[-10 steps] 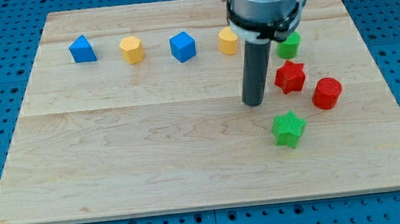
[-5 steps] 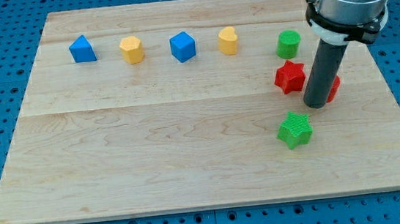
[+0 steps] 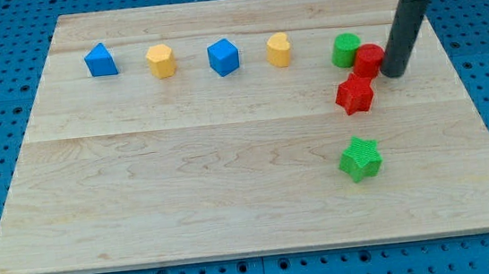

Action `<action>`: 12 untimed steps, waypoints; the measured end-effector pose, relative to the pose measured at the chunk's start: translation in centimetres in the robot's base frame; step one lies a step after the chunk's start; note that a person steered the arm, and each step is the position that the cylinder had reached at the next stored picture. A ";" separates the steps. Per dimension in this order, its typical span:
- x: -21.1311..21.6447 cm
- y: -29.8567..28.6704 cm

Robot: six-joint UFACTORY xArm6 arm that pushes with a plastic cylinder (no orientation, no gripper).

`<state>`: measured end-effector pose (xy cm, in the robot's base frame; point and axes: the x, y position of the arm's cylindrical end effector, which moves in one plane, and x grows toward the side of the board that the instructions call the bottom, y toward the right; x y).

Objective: Move the red circle parallel to the top of the green circle

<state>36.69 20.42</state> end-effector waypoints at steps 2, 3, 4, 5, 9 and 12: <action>1.9 -0.3; 4.0 -3.8; 1.8 -5.5; -0.4 -5.5; -1.0 0.0; -9.3 0.7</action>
<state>27.36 21.16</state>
